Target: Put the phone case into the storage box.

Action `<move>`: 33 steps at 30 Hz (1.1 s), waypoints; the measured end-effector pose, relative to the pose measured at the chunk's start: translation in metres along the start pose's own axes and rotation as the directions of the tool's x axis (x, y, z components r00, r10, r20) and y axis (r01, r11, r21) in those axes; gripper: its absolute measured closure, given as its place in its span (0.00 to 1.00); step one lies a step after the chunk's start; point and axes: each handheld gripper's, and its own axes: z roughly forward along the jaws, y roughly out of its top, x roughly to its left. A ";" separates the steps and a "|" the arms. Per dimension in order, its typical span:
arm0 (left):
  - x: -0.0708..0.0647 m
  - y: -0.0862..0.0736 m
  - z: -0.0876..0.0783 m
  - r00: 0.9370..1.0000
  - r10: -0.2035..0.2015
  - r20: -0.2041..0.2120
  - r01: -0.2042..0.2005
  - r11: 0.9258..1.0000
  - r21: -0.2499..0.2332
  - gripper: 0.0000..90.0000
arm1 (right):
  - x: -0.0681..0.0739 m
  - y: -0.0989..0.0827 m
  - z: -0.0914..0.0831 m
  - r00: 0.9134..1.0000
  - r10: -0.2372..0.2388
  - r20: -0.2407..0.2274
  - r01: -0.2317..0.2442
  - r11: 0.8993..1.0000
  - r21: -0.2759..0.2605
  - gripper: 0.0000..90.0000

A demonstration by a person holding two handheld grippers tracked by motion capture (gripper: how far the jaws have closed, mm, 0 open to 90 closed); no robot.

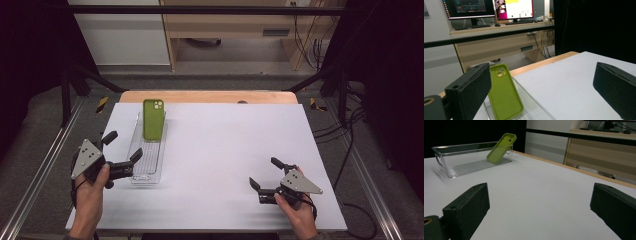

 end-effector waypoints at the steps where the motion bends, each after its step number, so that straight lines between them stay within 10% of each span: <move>1: 0.000 -0.001 0.000 1.000 0.000 -0.002 0.000 1.000 0.001 0.02 | 0.000 0.000 0.000 1.000 0.000 0.000 0.000 1.000 0.000 0.03; 33: -0.006 -0.031 -0.019 1.000 0.001 -0.011 -0.002 0.999 -0.039 0.01 | -0.001 0.000 0.000 1.000 -0.002 0.005 0.002 1.000 -0.004 0.03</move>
